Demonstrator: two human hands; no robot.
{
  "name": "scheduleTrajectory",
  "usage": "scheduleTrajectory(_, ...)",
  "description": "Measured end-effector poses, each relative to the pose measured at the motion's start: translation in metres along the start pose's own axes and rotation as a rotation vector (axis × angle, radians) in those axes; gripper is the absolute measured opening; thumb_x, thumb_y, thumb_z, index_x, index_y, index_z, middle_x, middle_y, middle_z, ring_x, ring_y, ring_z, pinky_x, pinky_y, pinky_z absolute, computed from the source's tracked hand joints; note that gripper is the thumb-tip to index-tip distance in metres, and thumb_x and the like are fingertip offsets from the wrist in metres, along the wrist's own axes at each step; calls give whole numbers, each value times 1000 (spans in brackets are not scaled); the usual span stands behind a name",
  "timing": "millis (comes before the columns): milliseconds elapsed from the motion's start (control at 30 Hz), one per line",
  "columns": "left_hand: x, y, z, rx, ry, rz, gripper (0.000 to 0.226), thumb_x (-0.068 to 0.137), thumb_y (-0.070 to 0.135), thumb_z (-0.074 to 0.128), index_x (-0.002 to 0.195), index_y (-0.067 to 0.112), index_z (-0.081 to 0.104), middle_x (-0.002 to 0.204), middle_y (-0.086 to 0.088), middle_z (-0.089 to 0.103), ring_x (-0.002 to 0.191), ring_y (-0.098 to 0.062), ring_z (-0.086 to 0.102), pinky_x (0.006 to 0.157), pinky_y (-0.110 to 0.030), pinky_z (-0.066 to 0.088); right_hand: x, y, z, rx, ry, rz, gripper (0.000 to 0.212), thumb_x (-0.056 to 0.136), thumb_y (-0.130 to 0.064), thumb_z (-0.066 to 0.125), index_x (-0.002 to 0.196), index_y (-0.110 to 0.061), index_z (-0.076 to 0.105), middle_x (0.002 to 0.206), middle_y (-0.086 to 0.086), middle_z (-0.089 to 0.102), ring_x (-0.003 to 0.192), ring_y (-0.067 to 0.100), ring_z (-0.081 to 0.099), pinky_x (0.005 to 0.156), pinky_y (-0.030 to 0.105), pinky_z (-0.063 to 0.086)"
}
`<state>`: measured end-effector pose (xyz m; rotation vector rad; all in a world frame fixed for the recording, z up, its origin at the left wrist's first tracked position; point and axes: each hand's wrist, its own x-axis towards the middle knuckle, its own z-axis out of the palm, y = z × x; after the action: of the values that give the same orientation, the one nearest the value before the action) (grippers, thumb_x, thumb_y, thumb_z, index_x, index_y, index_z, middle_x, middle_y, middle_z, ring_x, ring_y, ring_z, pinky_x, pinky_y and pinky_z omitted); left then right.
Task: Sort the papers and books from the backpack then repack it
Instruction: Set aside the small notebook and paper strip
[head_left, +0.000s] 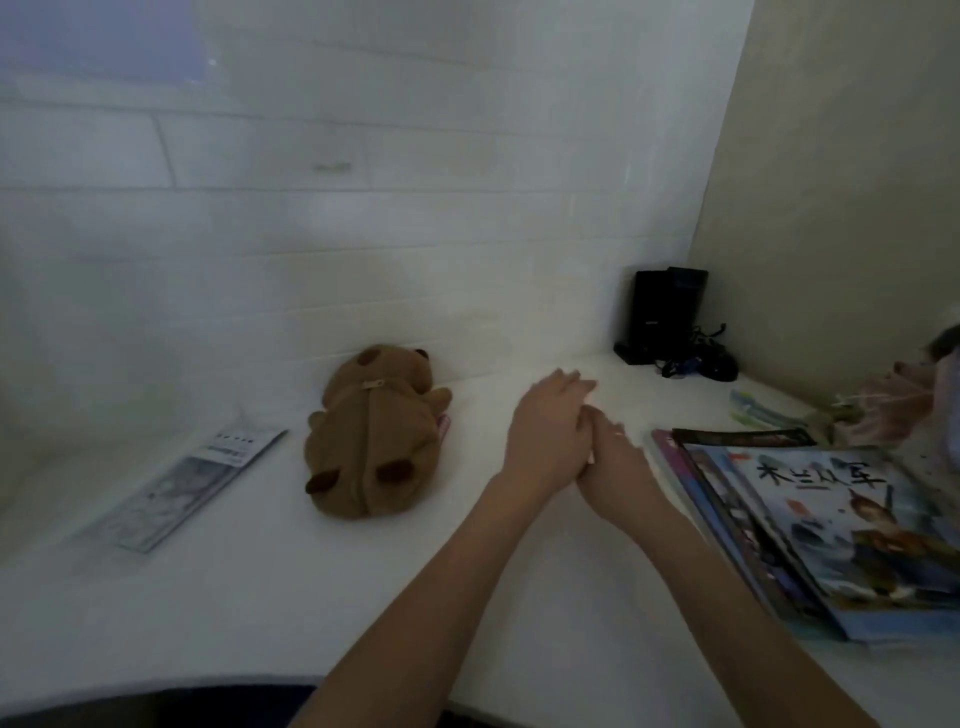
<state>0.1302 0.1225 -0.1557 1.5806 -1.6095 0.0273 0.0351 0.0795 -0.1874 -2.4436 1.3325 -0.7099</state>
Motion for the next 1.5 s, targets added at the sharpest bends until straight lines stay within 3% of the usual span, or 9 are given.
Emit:
scheduleTrajectory(167, -24, -78, -85, 508, 79, -445, 45, 87, 37, 46, 129, 23, 49, 147, -4, 39, 142, -28, 20, 114, -55, 4, 4, -114, 50, 487, -246, -92, 50, 93, -14, 46, 141, -17, 33, 137, 11, 51, 122, 29, 50, 88, 25, 37)
scheduleTrajectory(300, -44, -121, -121, 302, -123, -778, 78, 77, 77, 38, 144, 42, 18, 159, 0, 3, 143, -39, 1, 110, -66, 7, 15, -151, 76, 682, -226, 83, 43, 97, -17, 37, 140, -17, 35, 133, 9, 52, 119, 27, 52, 87, 24, 38)
scheduleTrajectory(567, -52, -134, -126, 167, -6, -732, 72, 74, 72, 51, 138, 50, 25, 158, 3, 10, 139, -36, 18, 110, -53, 23, 45, -152, 65, 1431, -141, 706, 16, 94, -4, 42, 107, -4, 52, 83, 12, 52, 72, 24, 57, 71, 38, 54)
scheduleTrajectory(667, -55, -138, -125, 75, 100, -724, 65, 76, 69, 52, 135, 51, 31, 155, 3, 19, 137, -33, 23, 110, -51, 26, 51, -149, 68, 1348, -235, 663, 17, 94, -13, 50, 100, 1, 56, 77, 15, 61, 59, 21, 59, 44, 21, 49)
scheduleTrajectory(833, -56, -141, -122, 62, 181, -699, 62, 76, 67, 53, 134, 51, 34, 153, 3, 26, 134, -31, 29, 108, -50, 30, 55, -149, 90, 969, -310, 509, 51, 95, -47, 44, 103, -1, 62, 99, 16, 67, 89, 29, 64, 76, 35, 56)
scheduleTrajectory(1033, -53, -135, -113, 223, 141, -665, 66, 77, 65, 53, 137, 46, 34, 154, 1, 23, 138, -28, 21, 110, -49, 23, 48, -137, 86, 776, 267, 341, 32, 100, -29, 39, 102, 0, 54, 97, 18, 61, 93, 33, 58, 80, 40, 45)
scheduleTrajectory(1200, -51, -130, -103, 454, 224, -383, 47, 84, 56, 45, 117, 26, 61, 140, -3, 48, 136, -25, 33, 115, -44, 10, 41, -114, 59, 1352, 351, 365, 23, 102, -27, 34, 111, -9, 45, 83, 7, 55, 54, 14, 57, 57, 35, 59)
scheduleTrajectory(1333, -33, -83, -100, -163, 160, -331, 45, 96, 44, 40, 82, 8, 64, 84, -8, 69, 76, -22, 64, 76, -37, 52, 35, -97, 53, 1335, 214, 371, 25, 100, -32, 40, 107, -10, 52, 63, 5, 46, 32, 5, 35, 38, 19, 44)
scheduleTrajectory(1500, 4, -63, -69, -589, 50, -419, 32, 76, 27, 67, 103, 9, 65, 93, -2, 71, 81, -13, 67, 73, -32, 58, 25, -72, 38, 1436, 111, 248, 27, 95, -23, 53, 122, -19, 52, 101, 6, 64, 79, 16, 63, 68, 30, 56)
